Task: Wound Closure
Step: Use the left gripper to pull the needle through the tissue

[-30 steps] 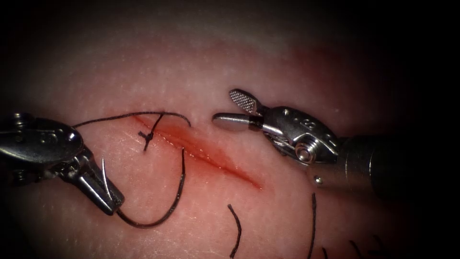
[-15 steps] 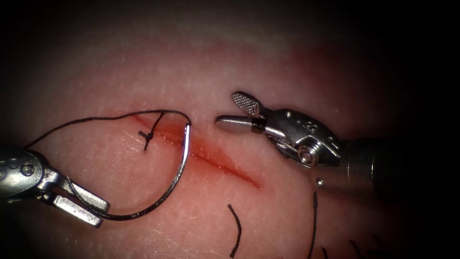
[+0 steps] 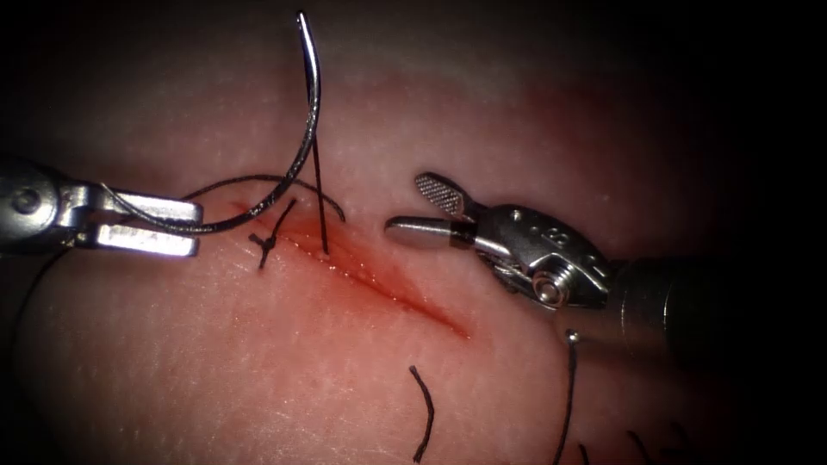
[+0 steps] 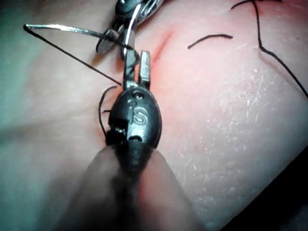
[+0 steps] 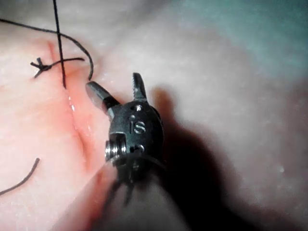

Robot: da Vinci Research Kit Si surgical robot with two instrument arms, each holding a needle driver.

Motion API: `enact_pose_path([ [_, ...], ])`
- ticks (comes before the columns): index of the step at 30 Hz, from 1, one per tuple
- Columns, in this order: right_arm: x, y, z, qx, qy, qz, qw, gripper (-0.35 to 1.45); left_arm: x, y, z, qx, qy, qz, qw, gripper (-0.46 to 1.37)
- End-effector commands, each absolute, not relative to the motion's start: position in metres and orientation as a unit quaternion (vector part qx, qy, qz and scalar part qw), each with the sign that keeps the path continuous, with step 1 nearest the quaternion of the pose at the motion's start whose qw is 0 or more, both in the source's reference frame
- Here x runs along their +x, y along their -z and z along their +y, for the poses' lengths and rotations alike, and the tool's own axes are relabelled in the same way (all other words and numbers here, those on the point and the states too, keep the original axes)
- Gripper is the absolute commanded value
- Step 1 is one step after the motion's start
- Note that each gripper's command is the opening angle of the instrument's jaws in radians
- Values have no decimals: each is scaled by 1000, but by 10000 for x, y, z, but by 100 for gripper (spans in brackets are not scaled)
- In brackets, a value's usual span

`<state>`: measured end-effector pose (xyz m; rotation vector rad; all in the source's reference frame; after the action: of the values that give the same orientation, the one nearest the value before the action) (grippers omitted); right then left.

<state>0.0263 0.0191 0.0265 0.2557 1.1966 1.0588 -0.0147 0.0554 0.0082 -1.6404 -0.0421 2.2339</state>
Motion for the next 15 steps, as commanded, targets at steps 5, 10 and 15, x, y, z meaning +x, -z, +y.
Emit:
enact_pose_path([
  [5,264,-267,189,115,-472,535,691,78,-145,-76,580,-585,-785,12,205,-35],
  [10,265,-267,187,116,-470,536,691,77,-139,-71,606,-591,-773,41,227,-35],
  [15,264,-267,186,118,-469,536,692,77,-129,-66,626,-589,-772,48,235,-35],
])
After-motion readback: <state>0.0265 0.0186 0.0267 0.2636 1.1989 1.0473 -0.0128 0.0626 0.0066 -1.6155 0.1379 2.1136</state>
